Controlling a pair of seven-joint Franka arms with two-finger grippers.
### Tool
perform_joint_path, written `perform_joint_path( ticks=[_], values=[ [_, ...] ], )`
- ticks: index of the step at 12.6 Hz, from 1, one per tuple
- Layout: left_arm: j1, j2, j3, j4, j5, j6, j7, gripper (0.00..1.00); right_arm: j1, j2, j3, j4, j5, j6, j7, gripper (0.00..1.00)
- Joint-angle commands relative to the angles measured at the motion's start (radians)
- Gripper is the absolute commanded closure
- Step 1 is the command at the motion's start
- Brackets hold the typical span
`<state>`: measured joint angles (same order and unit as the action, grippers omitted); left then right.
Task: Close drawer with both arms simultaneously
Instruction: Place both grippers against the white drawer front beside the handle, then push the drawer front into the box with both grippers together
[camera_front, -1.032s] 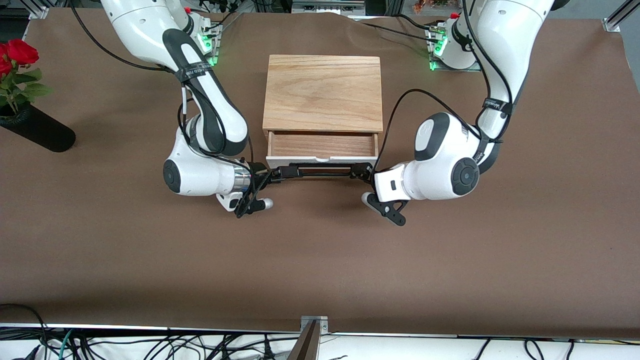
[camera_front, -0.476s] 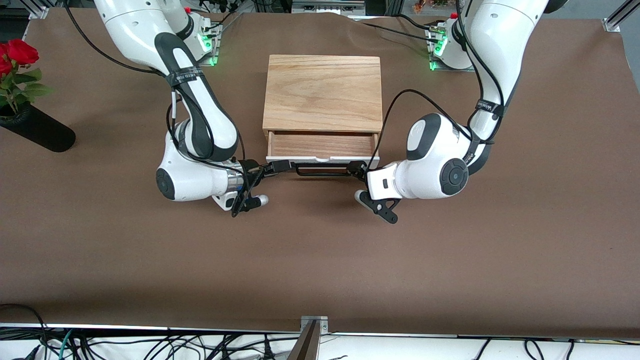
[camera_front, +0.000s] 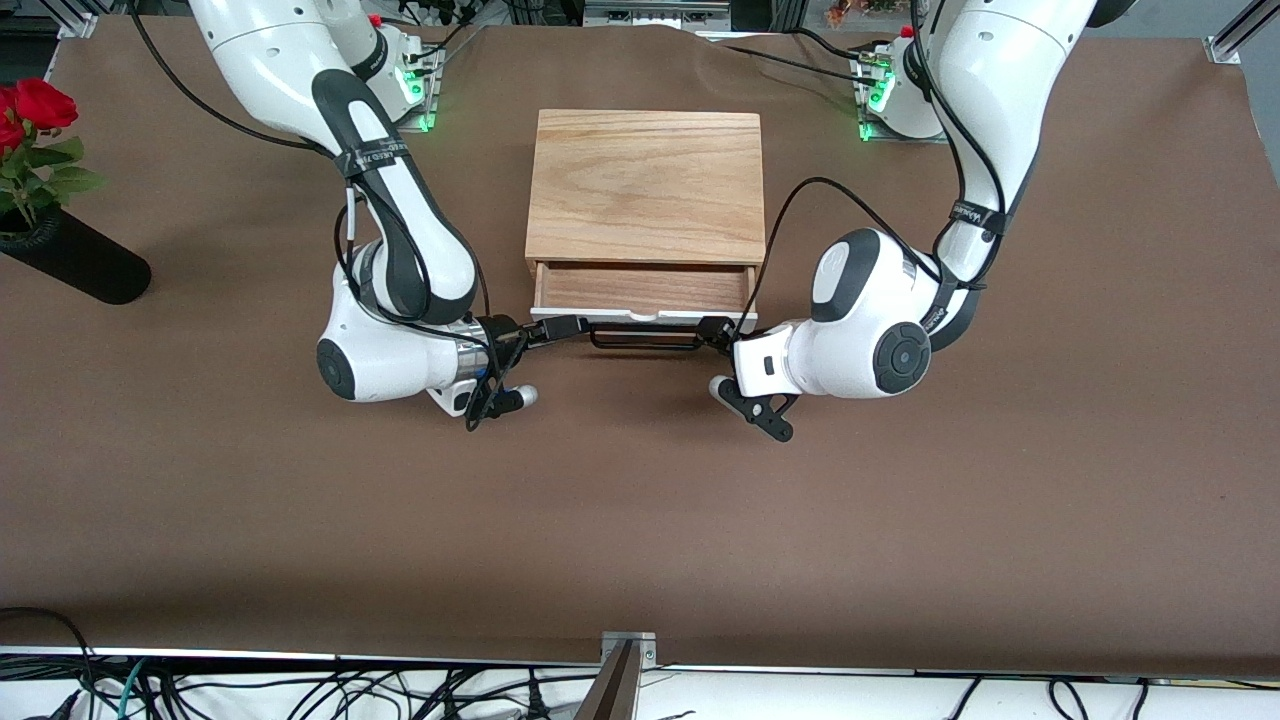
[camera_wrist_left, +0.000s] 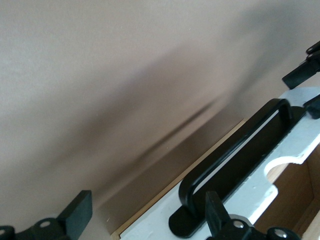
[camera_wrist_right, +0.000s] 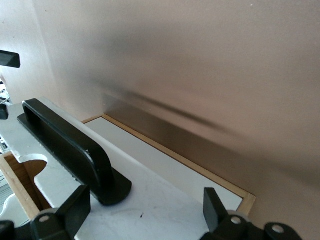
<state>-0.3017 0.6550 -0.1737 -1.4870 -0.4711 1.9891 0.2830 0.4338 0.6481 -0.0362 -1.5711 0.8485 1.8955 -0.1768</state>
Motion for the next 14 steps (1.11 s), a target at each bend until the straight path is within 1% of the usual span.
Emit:
perform_joint_path(
  ticks=[1, 2, 5, 8, 10, 12, 14],
  values=[
    [0.000, -0.029, 0.003, -0.039, -0.032, -0.029, -0.017, 0.00, -0.001, -0.013, 0.001, -0.018, 0.007, -0.027, -0.020, 0.00],
    [0.001, -0.035, 0.003, -0.041, -0.032, -0.050, -0.047, 0.00, -0.001, -0.012, 0.001, -0.018, 0.006, -0.032, -0.018, 0.00],
    [0.004, -0.035, 0.003, -0.047, -0.035, -0.084, -0.053, 0.00, -0.001, -0.013, -0.001, -0.032, 0.007, -0.062, -0.016, 0.00],
    [0.007, -0.035, 0.003, -0.052, -0.035, -0.093, -0.053, 0.00, -0.001, -0.019, -0.001, -0.044, 0.007, -0.090, -0.007, 0.00],
    [0.007, -0.034, 0.003, -0.053, -0.035, -0.140, -0.053, 0.00, -0.001, -0.019, -0.001, -0.058, 0.007, -0.105, -0.004, 0.00],
    [0.019, -0.032, 0.003, -0.055, -0.066, -0.171, -0.053, 0.00, -0.001, -0.027, 0.001, -0.081, 0.007, -0.107, -0.003, 0.00],
    [0.024, -0.040, 0.003, -0.078, -0.092, -0.188, -0.056, 0.00, -0.001, -0.039, 0.001, -0.112, 0.009, -0.107, -0.003, 0.00]
  ],
)
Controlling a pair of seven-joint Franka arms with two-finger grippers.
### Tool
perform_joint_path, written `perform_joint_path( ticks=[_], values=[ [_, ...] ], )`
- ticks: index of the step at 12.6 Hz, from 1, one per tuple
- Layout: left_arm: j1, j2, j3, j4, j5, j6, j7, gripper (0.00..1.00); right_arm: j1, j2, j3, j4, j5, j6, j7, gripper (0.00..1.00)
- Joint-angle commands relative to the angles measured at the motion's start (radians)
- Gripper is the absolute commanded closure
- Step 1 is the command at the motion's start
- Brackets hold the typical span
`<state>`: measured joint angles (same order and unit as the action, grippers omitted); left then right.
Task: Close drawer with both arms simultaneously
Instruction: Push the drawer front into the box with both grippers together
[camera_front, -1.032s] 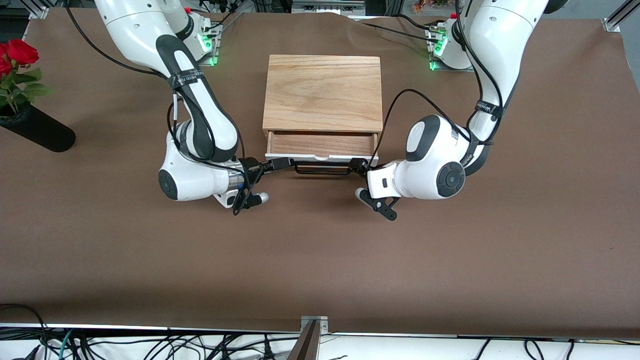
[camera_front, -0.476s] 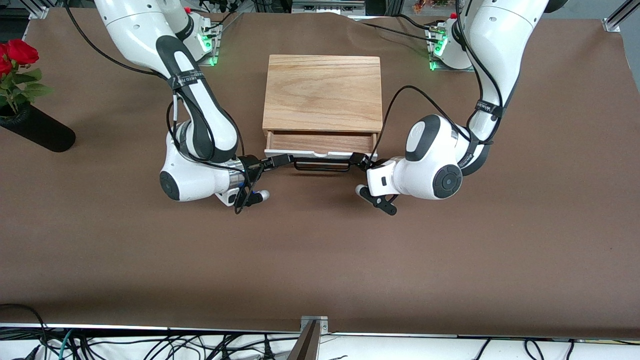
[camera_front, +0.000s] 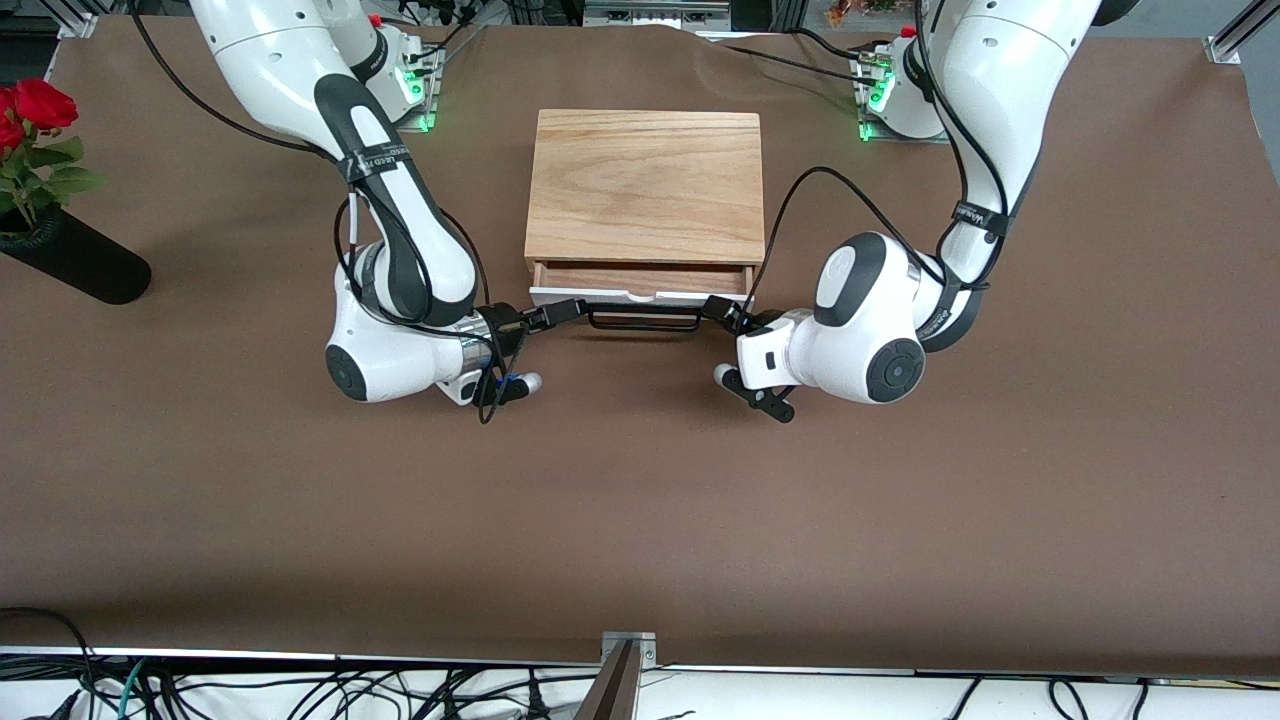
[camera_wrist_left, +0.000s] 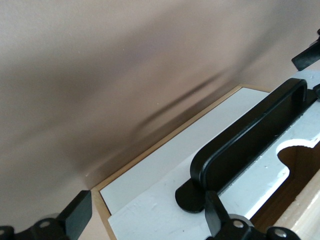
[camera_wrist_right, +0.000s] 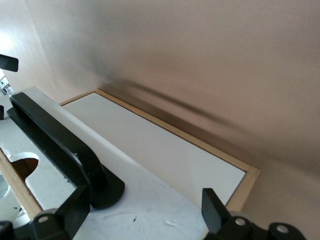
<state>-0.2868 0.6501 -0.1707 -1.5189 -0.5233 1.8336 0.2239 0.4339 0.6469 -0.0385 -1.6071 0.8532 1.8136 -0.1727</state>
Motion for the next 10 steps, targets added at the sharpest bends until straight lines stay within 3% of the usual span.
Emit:
perform_joint_path(
  ticks=[1, 10],
  values=[
    [0.014, -0.040, 0.002, -0.049, -0.040, -0.054, 0.002, 0.00, -0.001, -0.041, 0.003, -0.085, 0.004, -0.042, -0.007, 0.00],
    [0.012, -0.059, 0.002, -0.078, -0.038, -0.105, -0.054, 0.00, 0.000, -0.085, 0.006, -0.186, 0.004, -0.079, -0.008, 0.00]
  ],
)
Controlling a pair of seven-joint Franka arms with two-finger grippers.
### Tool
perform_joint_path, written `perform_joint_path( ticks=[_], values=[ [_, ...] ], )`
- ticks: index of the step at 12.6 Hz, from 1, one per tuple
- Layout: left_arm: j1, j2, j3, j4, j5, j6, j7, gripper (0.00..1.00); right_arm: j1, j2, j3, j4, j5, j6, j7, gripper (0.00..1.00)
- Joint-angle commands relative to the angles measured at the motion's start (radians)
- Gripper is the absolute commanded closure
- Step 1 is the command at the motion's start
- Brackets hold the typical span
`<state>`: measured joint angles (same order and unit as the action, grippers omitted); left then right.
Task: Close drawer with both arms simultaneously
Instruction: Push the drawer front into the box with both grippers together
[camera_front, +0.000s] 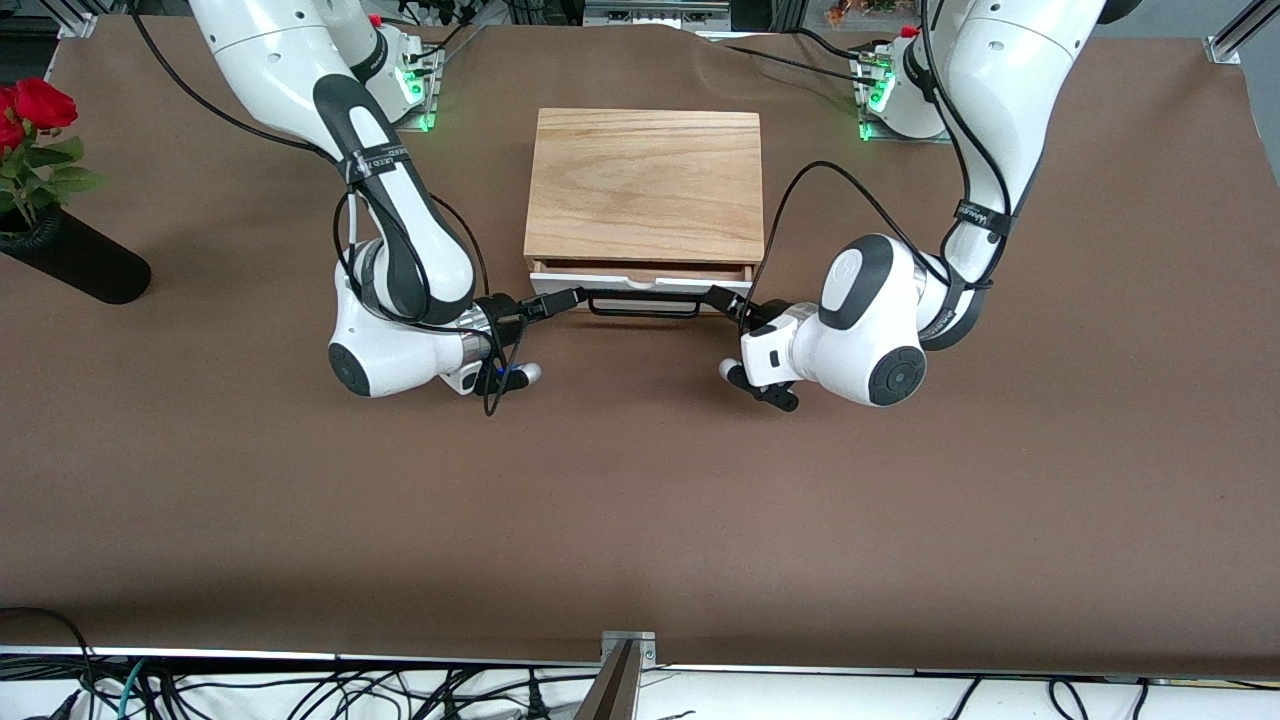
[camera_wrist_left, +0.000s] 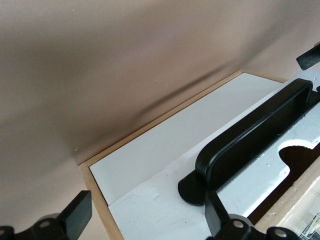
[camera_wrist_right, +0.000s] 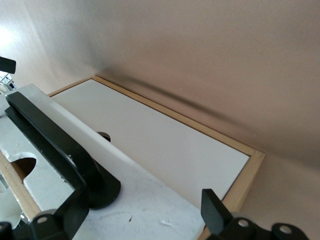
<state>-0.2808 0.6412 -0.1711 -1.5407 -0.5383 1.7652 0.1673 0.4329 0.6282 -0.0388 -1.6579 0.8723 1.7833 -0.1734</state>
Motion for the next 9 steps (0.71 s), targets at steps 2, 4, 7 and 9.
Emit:
perform_joint_path(
  ticks=[2, 4, 7, 9],
  values=[
    [0.006, -0.051, 0.002, -0.058, -0.023, -0.041, 0.003, 0.00, 0.001, -0.077, 0.008, -0.157, -0.015, -0.048, -0.008, 0.00],
    [0.006, -0.049, 0.002, -0.059, -0.025, -0.041, 0.003, 0.00, 0.006, -0.088, 0.010, -0.171, -0.016, -0.048, -0.008, 0.00],
    [0.006, -0.058, 0.002, -0.073, -0.023, -0.044, -0.005, 0.00, 0.012, -0.094, 0.010, -0.174, -0.021, -0.048, -0.009, 0.00],
    [0.006, -0.066, 0.002, -0.087, -0.023, -0.044, -0.005, 0.00, 0.012, -0.096, 0.010, -0.158, -0.070, -0.048, -0.009, 0.00]
  ],
)
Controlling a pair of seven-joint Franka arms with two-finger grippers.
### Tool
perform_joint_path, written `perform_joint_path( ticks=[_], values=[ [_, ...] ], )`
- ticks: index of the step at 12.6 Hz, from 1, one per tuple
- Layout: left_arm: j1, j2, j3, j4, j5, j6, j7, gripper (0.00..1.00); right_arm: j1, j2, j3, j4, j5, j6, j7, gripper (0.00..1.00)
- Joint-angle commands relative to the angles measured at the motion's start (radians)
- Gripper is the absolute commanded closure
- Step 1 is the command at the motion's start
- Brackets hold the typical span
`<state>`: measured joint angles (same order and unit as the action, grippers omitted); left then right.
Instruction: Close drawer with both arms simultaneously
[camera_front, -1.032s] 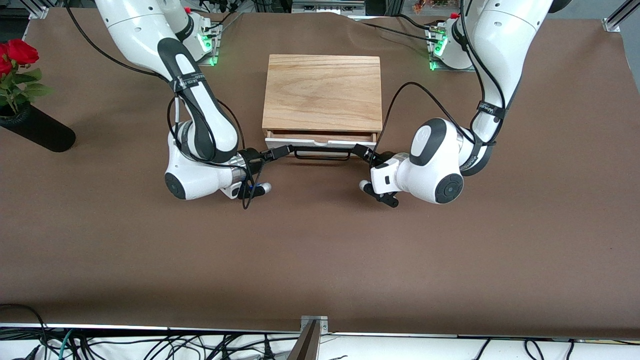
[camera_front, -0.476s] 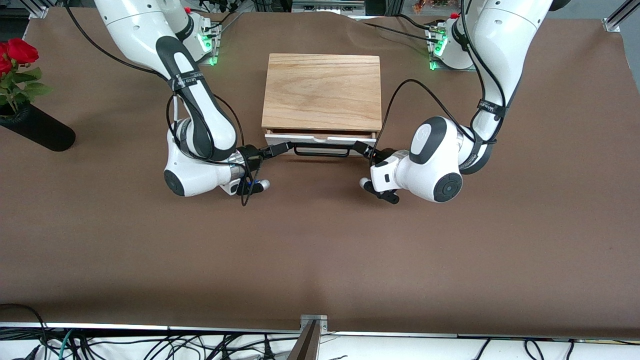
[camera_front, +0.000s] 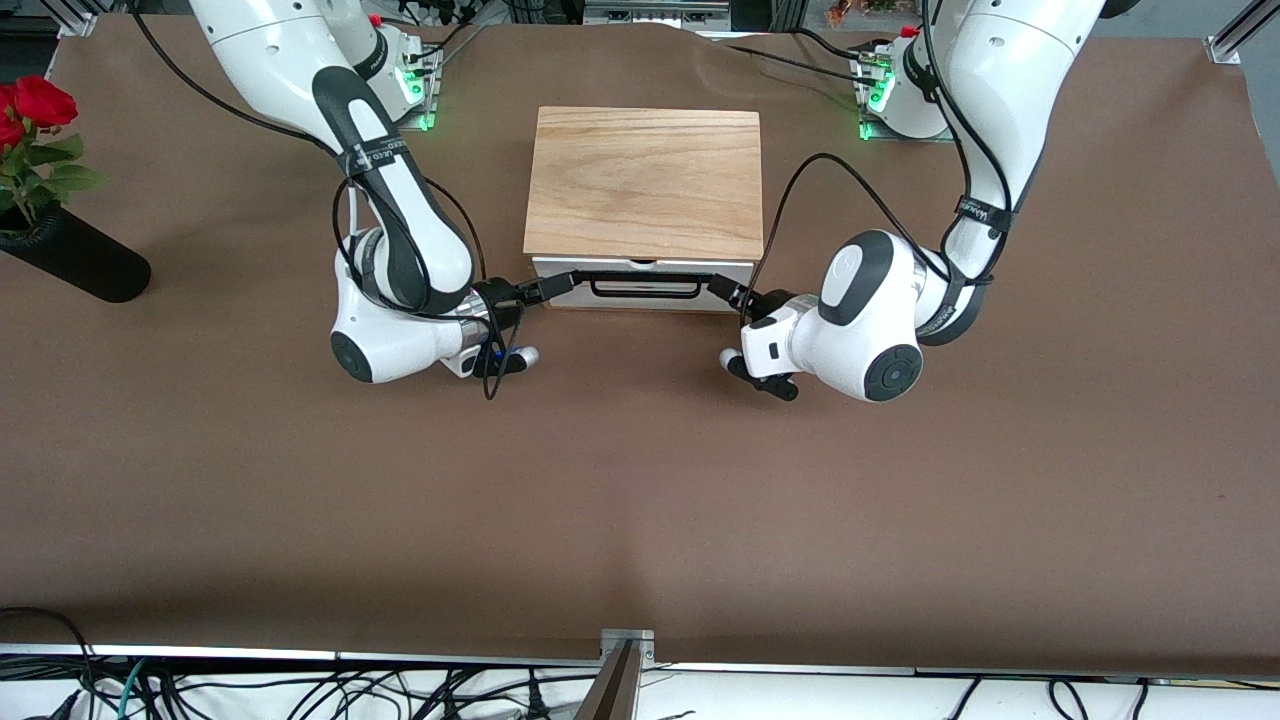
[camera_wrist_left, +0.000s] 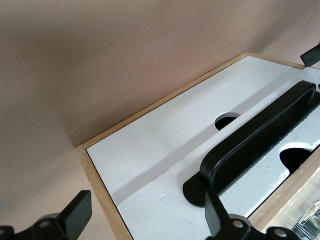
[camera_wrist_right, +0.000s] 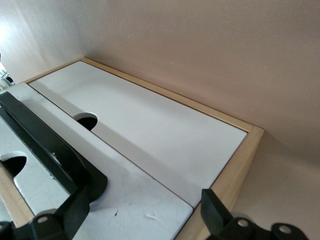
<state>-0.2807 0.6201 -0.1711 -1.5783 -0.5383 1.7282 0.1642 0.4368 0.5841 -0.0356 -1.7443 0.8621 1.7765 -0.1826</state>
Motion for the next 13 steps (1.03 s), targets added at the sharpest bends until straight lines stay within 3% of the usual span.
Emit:
perform_joint_path(
  ticks=[1, 5, 9, 13],
  values=[
    [0.006, -0.049, 0.002, -0.049, -0.023, -0.016, -0.002, 0.00, 0.008, -0.058, 0.006, -0.073, -0.063, -0.043, 0.002, 0.00],
    [0.009, -0.052, 0.008, -0.017, -0.009, -0.019, 0.000, 0.00, -0.012, -0.055, -0.001, 0.007, -0.101, -0.042, -0.012, 0.00],
    [0.043, -0.056, 0.015, 0.032, 0.006, -0.016, 0.003, 0.00, -0.098, -0.052, -0.003, 0.089, -0.124, -0.040, -0.015, 0.00],
    [0.092, -0.083, 0.022, 0.089, 0.100, -0.015, 0.000, 0.00, -0.188, -0.052, -0.001, 0.195, -0.268, -0.040, -0.050, 0.00]
  ],
)
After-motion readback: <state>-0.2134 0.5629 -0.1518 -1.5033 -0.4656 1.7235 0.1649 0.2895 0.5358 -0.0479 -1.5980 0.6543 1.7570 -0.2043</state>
